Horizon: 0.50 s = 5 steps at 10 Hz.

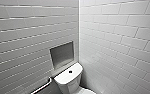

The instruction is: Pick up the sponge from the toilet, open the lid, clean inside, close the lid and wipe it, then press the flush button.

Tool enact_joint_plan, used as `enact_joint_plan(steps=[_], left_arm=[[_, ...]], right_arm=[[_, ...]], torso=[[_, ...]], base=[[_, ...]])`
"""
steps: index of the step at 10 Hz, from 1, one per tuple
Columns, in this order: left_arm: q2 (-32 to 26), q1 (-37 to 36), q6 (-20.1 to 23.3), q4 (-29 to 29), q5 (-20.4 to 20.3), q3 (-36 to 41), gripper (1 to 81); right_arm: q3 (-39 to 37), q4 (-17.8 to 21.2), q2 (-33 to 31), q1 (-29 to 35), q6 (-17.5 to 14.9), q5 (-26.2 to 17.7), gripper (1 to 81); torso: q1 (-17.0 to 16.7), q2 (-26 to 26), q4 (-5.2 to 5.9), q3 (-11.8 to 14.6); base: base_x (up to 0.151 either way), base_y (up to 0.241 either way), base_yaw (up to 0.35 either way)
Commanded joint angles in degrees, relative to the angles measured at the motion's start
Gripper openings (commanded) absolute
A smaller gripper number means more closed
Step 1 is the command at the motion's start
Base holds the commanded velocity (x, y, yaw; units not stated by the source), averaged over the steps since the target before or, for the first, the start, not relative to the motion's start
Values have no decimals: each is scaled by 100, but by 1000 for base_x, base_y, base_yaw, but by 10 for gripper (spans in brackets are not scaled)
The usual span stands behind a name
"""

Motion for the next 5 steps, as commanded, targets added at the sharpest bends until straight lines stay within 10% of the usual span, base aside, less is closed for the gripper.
enact_joint_plan(steps=[1, 5], left_arm=[[1482, 348, 53, 302, -135, -1862, 10], [2062, 348, 18, 231, -144, -2653, 10]], right_arm=[[-56, -6, 41, 89, -8, -344, 10], [-900, -6, 603, 116, -17, -370, 10]], torso=[[0, 0, 0, 0], [-4, -2, 0, -4]], base=[[0, 0, 0], [0, 0, 0]])
